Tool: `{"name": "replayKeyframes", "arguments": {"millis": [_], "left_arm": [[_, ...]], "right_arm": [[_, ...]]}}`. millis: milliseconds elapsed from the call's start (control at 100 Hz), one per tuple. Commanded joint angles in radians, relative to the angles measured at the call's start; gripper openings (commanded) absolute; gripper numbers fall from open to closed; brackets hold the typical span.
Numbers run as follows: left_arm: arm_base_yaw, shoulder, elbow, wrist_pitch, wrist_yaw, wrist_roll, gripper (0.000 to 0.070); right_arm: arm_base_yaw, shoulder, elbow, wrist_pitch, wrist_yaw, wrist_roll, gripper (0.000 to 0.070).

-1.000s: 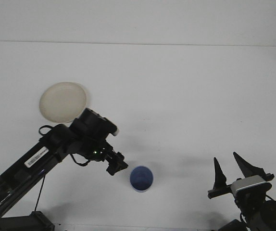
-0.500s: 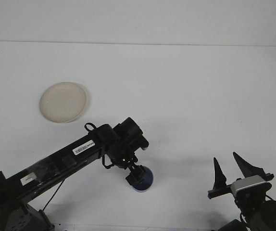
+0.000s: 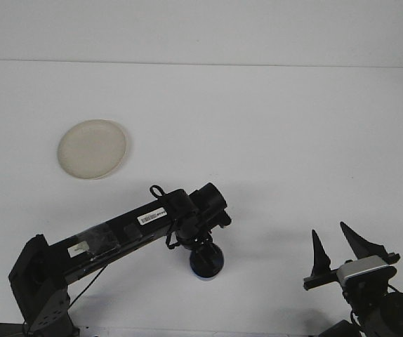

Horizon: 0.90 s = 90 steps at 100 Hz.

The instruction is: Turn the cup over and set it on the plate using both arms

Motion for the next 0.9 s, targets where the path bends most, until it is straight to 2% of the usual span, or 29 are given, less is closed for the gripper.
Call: {"name": "replayKeyframes", "arguments": {"millis": [0,330,460,650,890], "left_arm": [[-0.011,0.022,0.022,0.000,-0.007,0.013,0.0016],[0.035,0.003,0.063,-0.026,-0.017,0.013,0.0014],[0.109,-0.029,0.148,-0.064,-0.079,0.013,0.0014],[0.299,-0.048,0.330,-0.113,-0.154,0.018,0.0014],[0.616,-0.048,0.455,-0.091,-0.164,0.024,0.0013]], "right_arm": [[0.005,0.000,0.003,0.009,-0.001,0.006,0.0397],[0.005,0.000,0.003,0.009,-0.001,0.006,0.0396],[0.005,0.000,0.003,0.009,0.000,0.007,0.0397],[0.005,0.000,0.003,0.009,0.000,0.007,0.0397],[0.005,0.000,0.003,0.009,0.000,0.010,0.0396]]}}
